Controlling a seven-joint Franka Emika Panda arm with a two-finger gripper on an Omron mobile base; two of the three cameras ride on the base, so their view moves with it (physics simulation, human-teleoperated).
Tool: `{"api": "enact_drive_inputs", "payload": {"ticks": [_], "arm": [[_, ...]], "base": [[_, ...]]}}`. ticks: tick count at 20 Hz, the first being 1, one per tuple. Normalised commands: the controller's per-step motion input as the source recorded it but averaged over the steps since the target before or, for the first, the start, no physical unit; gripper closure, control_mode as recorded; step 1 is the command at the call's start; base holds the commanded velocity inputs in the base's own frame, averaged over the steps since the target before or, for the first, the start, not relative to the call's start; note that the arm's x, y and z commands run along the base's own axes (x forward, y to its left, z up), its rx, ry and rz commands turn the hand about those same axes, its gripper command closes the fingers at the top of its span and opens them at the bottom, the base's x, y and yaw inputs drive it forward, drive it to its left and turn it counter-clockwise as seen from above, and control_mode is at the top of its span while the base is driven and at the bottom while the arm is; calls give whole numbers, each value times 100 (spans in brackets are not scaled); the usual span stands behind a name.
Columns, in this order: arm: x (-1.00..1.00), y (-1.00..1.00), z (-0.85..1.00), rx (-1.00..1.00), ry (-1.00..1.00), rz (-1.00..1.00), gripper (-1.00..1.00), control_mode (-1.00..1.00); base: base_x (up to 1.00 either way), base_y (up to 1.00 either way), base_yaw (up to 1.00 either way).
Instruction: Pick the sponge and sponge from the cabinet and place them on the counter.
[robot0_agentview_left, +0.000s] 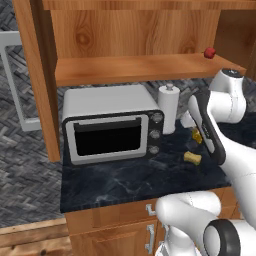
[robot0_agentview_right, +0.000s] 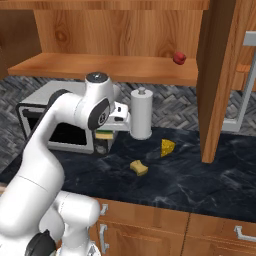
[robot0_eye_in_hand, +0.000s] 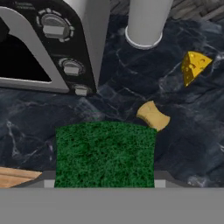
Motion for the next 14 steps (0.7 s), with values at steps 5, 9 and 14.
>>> {"api": "enact_drive_inputs", "payload": {"ticks": [5,9,14], "arm": [[-4,0,-41,0,0,4,100,-100],[-4,0,-32,0,0,3,100,-100],[-6,0,-34,0,1,3,100,-100]], "base": [[0,0,0],[0,0,0],[0,0,0]]}}
